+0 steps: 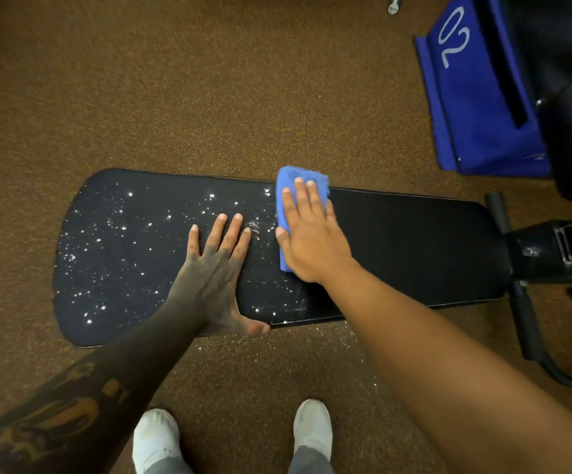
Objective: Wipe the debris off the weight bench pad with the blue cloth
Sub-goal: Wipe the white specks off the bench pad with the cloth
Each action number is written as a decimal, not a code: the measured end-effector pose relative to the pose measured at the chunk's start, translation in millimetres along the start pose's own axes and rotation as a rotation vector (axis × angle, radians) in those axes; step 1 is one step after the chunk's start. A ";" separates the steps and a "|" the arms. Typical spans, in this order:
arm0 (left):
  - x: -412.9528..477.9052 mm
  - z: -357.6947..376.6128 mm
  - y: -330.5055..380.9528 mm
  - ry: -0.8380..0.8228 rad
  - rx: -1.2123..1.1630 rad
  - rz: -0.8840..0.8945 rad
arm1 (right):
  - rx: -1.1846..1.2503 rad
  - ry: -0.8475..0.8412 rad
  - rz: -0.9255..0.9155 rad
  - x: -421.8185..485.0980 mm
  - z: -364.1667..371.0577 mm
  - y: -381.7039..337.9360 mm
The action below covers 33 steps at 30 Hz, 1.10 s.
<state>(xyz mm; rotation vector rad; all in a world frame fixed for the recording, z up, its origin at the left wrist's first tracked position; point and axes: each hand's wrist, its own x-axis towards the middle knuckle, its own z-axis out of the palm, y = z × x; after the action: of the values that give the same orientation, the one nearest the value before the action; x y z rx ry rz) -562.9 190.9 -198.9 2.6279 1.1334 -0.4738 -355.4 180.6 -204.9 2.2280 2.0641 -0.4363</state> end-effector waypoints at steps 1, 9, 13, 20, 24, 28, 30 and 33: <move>-0.7 -0.3 -2.0 0.001 -0.005 0.000 | -0.033 -0.012 -0.086 -1.1 -1.4 1.9; -2.8 -0.1 -9.1 -0.012 -0.029 0.005 | -0.012 -0.001 -0.063 13.0 -2.9 -14.0; -2.7 -0.8 -9.9 -0.016 -0.024 0.003 | -0.012 -0.025 -0.086 15.5 -7.7 -7.4; -3.5 0.2 -11.2 -0.022 -0.025 0.007 | -0.046 -0.039 -0.213 14.9 -6.2 -16.4; -4.1 0.7 -10.9 -0.015 0.002 0.008 | 0.060 -0.012 0.022 24.6 -8.3 -14.2; -4.4 1.1 -10.8 -0.018 0.006 0.007 | -0.055 -0.030 -0.240 13.0 -3.7 -18.5; -3.9 0.4 -10.8 -0.013 0.002 0.004 | -0.037 -0.039 -0.191 16.9 -5.6 -12.6; -3.1 0.7 -10.7 -0.017 0.010 0.004 | 0.040 -0.024 -0.014 26.4 -5.0 -19.5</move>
<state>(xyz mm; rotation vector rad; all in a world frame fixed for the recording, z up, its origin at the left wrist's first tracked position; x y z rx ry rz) -573.0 195.7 -199.3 2.6296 1.1228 -0.5015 -372.4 209.2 -204.1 2.2206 2.0788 -0.5073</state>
